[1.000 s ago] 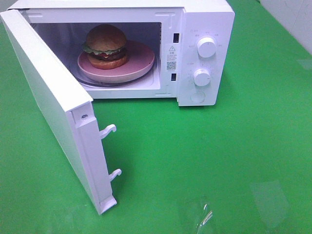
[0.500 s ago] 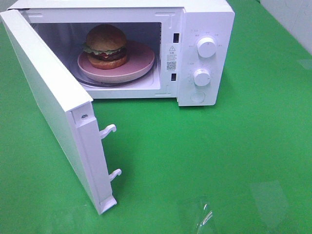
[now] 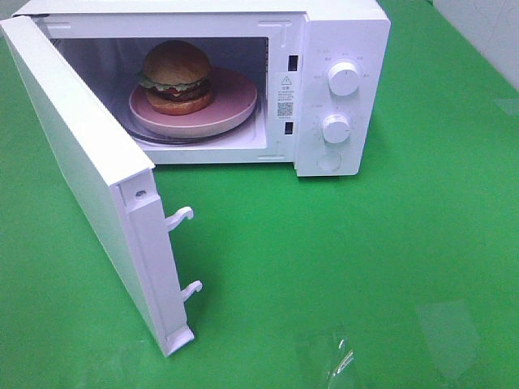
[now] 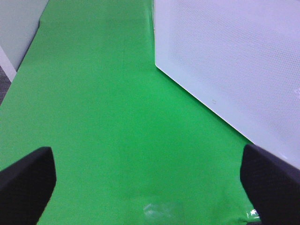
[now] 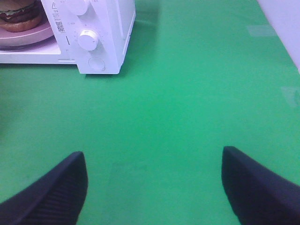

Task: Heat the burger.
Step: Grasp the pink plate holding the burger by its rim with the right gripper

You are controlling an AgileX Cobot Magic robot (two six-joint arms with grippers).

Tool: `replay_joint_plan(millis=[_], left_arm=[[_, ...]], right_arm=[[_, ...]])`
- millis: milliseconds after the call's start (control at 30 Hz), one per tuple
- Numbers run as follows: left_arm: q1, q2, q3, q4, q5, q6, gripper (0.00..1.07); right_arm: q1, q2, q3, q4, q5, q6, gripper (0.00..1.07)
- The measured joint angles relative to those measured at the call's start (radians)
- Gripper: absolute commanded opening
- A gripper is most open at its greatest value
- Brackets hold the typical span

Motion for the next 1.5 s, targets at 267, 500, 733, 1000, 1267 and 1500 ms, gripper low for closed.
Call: replay_joint_plan(millis=[267, 500, 733, 1000, 1267, 1500], left_arm=[[0.0, 0.0, 0.0, 0.0, 0.0, 0.0, 1.0], [0.0, 0.0, 0.0, 0.0, 0.0, 0.0, 1.0], [0.0, 0.0, 0.0, 0.0, 0.0, 0.0, 1.0], [0.0, 0.0, 0.0, 0.0, 0.0, 0.0, 1.0], [0.0, 0.0, 0.0, 0.0, 0.0, 0.0, 1.0], [0.0, 0.0, 0.0, 0.0, 0.0, 0.0, 1.0]], right_arm=[[0.0, 0.0, -0.009, 0.0, -0.003, -0.006, 0.75], [0.0, 0.066, -0.045, 0.0, -0.082, -0.05, 0.75], [0.0, 0.246, -0.045, 0.0, -0.244, -0.09, 0.75], [0.0, 0.508, -0.046, 0.01, -0.378, -0.188, 0.75], [0.0, 0.745, -0.046, 0.052, -0.504, -0.338, 0.75], [0.033, 0.895, -0.064, 0.169, -0.585, -0.555, 0.75]])
